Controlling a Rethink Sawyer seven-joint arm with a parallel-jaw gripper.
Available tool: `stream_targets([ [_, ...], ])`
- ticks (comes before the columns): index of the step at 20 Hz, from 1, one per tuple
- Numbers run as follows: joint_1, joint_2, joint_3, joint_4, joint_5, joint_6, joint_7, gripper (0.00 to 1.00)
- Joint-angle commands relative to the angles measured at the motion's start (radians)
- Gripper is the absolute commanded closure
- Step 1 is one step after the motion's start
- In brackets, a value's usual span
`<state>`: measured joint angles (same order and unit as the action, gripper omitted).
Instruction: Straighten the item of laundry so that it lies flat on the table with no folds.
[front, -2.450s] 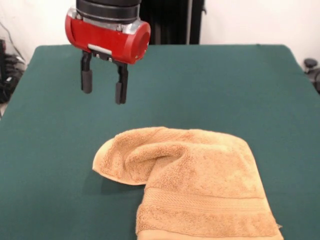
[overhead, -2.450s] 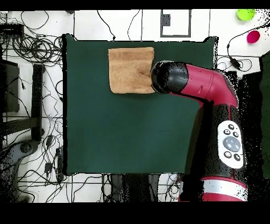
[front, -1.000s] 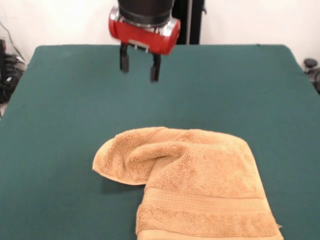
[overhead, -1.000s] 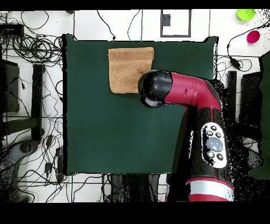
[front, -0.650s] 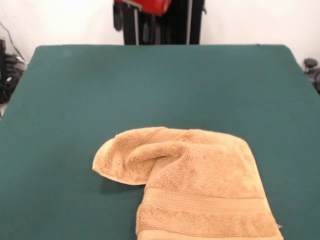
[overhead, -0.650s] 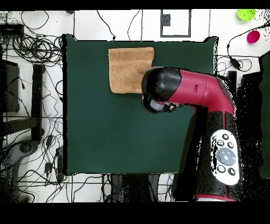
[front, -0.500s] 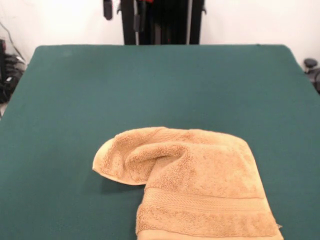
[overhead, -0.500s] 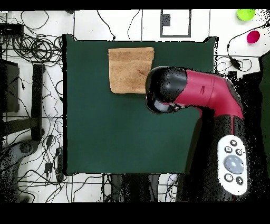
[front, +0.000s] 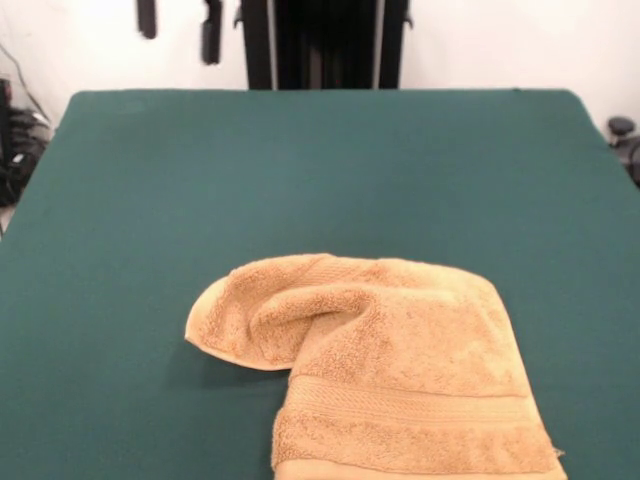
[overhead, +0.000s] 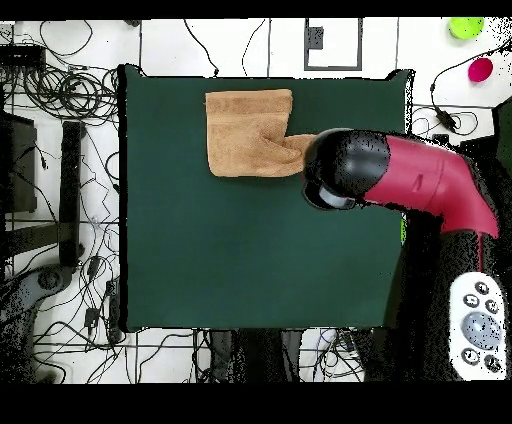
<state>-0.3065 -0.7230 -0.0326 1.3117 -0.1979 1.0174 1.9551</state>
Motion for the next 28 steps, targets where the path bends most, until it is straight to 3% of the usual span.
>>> stream_targets([
  [1, -0.007, 0.109, 0.138, 0.061, -0.002, -0.143, -0.049, 0.0],
  [9, 0.0, 0.142, 0.122, 0.037, 0.002, -0.099, -0.033, 0.0],
  [15, 0.011, 0.132, 0.113, 0.051, -0.037, -0.156, -0.057, 0.0],
  [22, 0.015, 0.147, 0.105, 0.071, -0.001, -0.15, 0.015, 0.0],
  [25, 0.007, 0.171, 0.115, 0.09, 0.005, -0.238, 0.045, 0.0],
  [28, 0.03, 0.174, 0.081, 0.094, -0.019, -0.232, 0.07, 0.0],
])
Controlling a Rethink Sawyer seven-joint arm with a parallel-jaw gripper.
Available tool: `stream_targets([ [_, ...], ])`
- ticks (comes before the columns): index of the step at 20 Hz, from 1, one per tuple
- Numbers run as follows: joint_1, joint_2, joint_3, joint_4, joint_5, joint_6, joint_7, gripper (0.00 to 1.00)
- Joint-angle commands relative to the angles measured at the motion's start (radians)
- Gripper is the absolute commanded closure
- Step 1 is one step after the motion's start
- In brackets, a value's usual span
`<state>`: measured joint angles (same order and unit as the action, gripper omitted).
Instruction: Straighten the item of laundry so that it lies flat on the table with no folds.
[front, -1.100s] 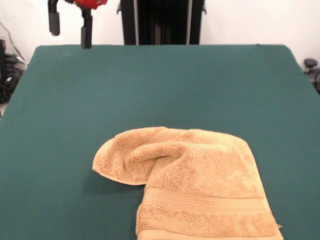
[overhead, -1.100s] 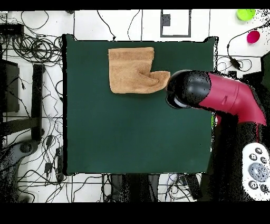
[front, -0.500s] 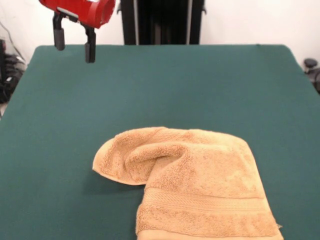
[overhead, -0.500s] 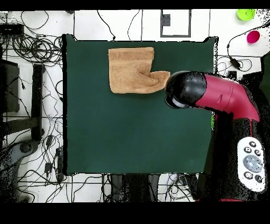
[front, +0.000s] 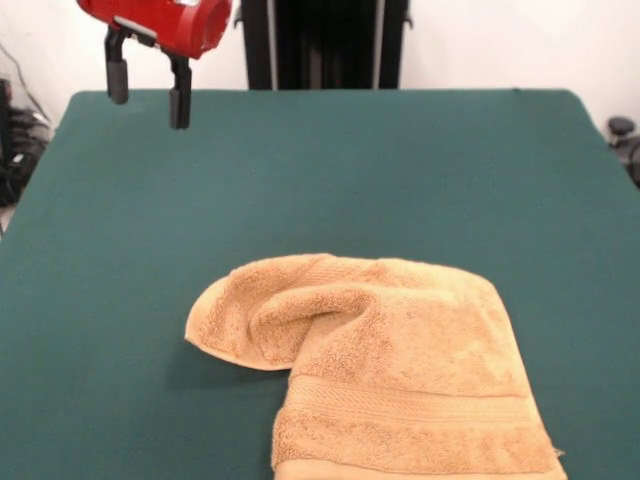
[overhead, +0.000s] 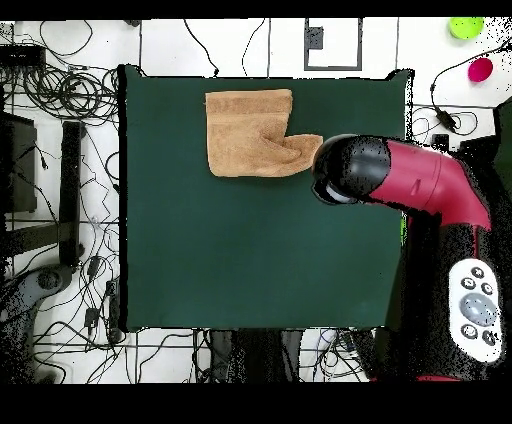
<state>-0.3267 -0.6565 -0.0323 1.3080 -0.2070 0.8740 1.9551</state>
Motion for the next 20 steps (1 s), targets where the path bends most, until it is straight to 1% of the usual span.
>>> stream_targets([
  [1, 0.057, 0.104, 0.067, 0.099, -0.016, -0.065, 0.074, 0.0],
  [2, 0.065, 0.098, 0.055, 0.097, -0.034, -0.047, 0.061, 0.0],
  [3, 0.058, 0.092, 0.056, 0.104, -0.025, -0.02, 0.05, 0.0],
  [5, 0.065, 0.083, 0.043, 0.079, -0.036, 0.083, 0.014, 0.0],
  [7, 0.061, 0.071, 0.046, 0.074, -0.014, 0.189, -0.002, 0.0],
  [9, 0.05, 0.058, 0.062, 0.085, 0.011, 0.228, -0.011, 0.0],
  [12, 0.038, 0.033, 0.088, 0.12, 0.052, 0.261, -0.014, 0.0],
  [14, 0.03, -0.001, 0.101, 0.166, 0.082, 0.268, -0.018, 0.0],
  [18, 0.036, -0.086, 0.088, 0.262, 0.099, 0.262, -0.035, 0.0],
  [20, 0.035, -0.126, 0.082, 0.312, 0.099, 0.239, -0.053, 0.0],
])
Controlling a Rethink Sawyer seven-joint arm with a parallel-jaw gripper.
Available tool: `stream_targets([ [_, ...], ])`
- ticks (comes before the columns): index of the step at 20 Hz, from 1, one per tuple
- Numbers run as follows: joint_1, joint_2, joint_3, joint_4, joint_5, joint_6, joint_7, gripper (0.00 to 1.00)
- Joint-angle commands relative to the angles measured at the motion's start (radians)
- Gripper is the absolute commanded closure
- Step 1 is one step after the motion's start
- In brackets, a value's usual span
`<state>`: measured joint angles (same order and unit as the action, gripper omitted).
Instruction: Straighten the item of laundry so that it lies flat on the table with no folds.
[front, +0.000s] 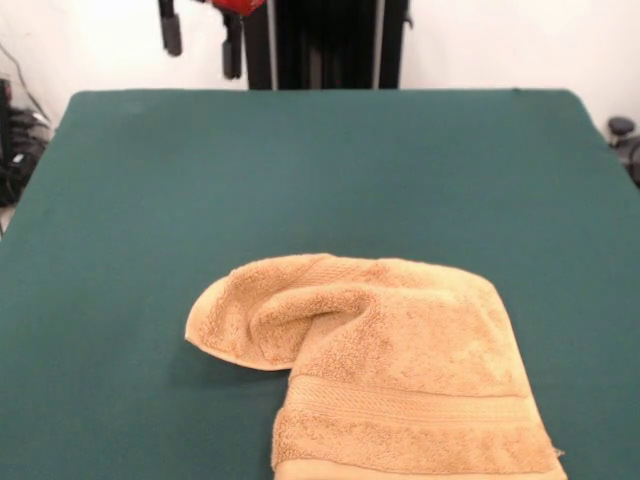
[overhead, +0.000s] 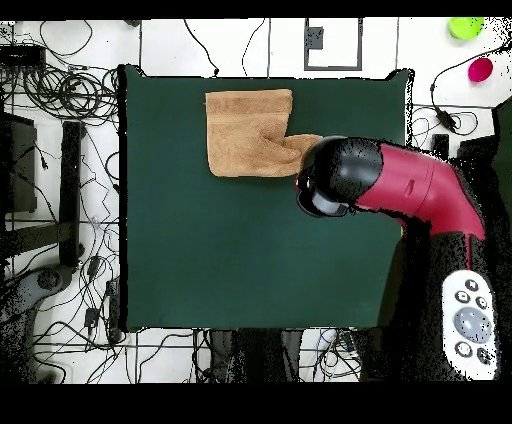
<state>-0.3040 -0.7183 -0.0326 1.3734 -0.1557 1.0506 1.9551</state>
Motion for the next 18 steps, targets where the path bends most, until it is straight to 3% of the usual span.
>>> stream_targets([
  [1, 0.009, -0.076, 0.083, 0.26, 0.044, 0.046, -0.065, 0.0],
  [5, -0.006, -0.081, 0.107, 0.254, 0.031, -0.036, -0.086, 0.0],
  [18, 0.01, 0.148, 0.153, -0.027, -0.015, -0.105, -0.051, 0.0],
])
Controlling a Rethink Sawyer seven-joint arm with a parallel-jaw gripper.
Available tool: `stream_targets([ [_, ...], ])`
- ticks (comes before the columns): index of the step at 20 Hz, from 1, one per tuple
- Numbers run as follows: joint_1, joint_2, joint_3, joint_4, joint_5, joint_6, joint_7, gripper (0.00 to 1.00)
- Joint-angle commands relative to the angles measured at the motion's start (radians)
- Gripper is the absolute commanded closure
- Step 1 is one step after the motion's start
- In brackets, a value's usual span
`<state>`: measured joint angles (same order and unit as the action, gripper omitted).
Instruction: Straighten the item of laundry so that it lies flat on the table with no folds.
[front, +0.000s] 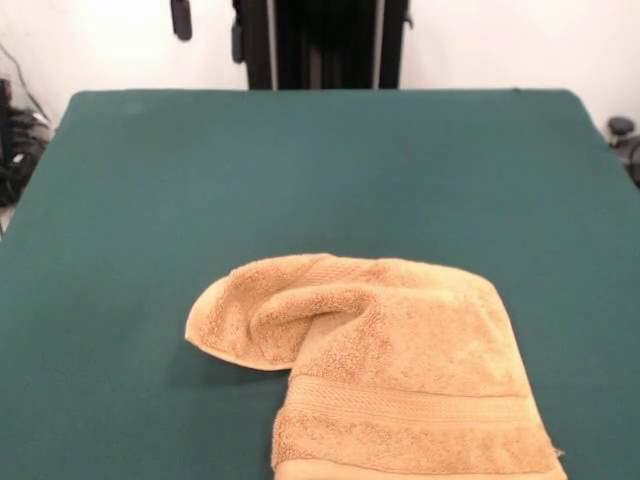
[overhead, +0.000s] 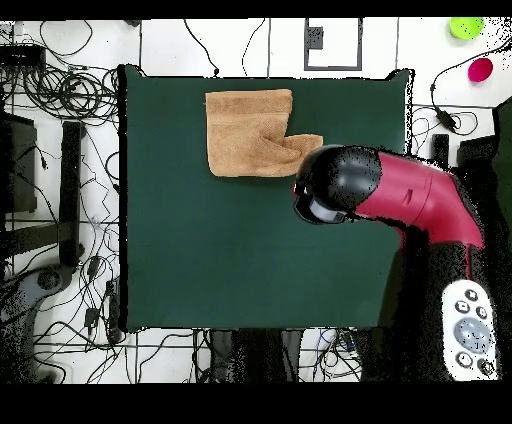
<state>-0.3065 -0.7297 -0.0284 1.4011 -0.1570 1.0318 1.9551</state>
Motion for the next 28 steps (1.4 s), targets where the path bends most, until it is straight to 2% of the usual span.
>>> stream_targets([
  [1, 0.01, 0.176, 0.155, -0.077, -0.013, -0.086, -0.057, 0.0],
  [13, -0.025, 0.344, 0.25, -0.268, 0.02, -0.175, -0.09, 0.0],
  [23, -0.065, 0.434, 0.334, -0.332, 0.015, -0.311, -0.084, 0.0],
  [28, -0.081, 0.451, 0.365, -0.292, 0.02, -0.437, -0.033, 0.0],
])
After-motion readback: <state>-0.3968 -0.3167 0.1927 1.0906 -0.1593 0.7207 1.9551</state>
